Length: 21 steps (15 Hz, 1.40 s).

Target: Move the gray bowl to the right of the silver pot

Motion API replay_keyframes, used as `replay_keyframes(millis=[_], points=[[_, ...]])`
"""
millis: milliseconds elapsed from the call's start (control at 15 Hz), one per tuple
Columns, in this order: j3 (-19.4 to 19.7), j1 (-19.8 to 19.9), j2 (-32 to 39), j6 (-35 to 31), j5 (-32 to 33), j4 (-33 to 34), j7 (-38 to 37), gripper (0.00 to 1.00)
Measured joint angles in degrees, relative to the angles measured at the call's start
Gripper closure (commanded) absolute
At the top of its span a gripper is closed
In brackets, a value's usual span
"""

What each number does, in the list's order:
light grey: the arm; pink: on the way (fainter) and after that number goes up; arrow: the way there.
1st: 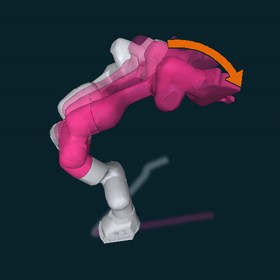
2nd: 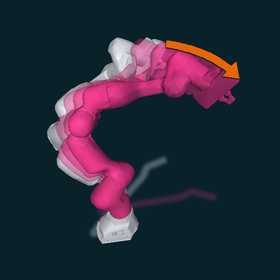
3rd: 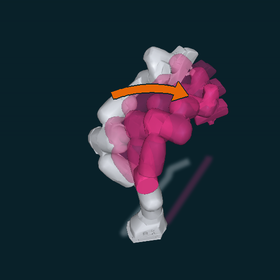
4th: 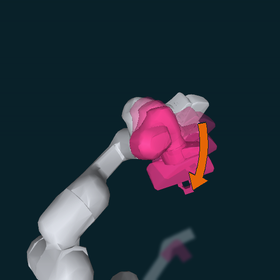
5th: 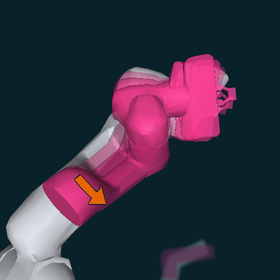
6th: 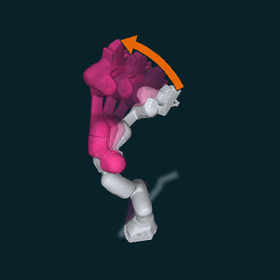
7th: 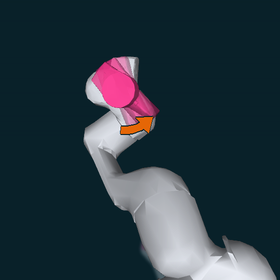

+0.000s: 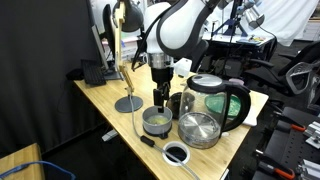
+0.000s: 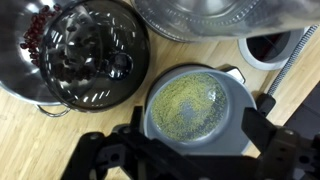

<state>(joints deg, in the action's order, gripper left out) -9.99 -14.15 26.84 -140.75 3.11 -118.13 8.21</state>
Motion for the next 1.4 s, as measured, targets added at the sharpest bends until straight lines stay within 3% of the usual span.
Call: replay_keyframes(millis=[867, 933, 1000, 1133, 1400], points=[[1.6, -0.1, 13.5, -3.6, 1.7, 9.5, -1.1, 0.0], [1.6, -0.2, 14.2, -3.6, 1.7, 10.1, -1.1, 0.05], [1.6, -0.3, 14.8, -3.6, 1.7, 10.7, -1.1, 0.28], [1.5, -0.5, 15.8, -3.6, 1.8, 12.0, -1.1, 0.32], [1.6, -0.3, 16.3, -3.5, 1.8, 13.5, -1.1, 0.61]])
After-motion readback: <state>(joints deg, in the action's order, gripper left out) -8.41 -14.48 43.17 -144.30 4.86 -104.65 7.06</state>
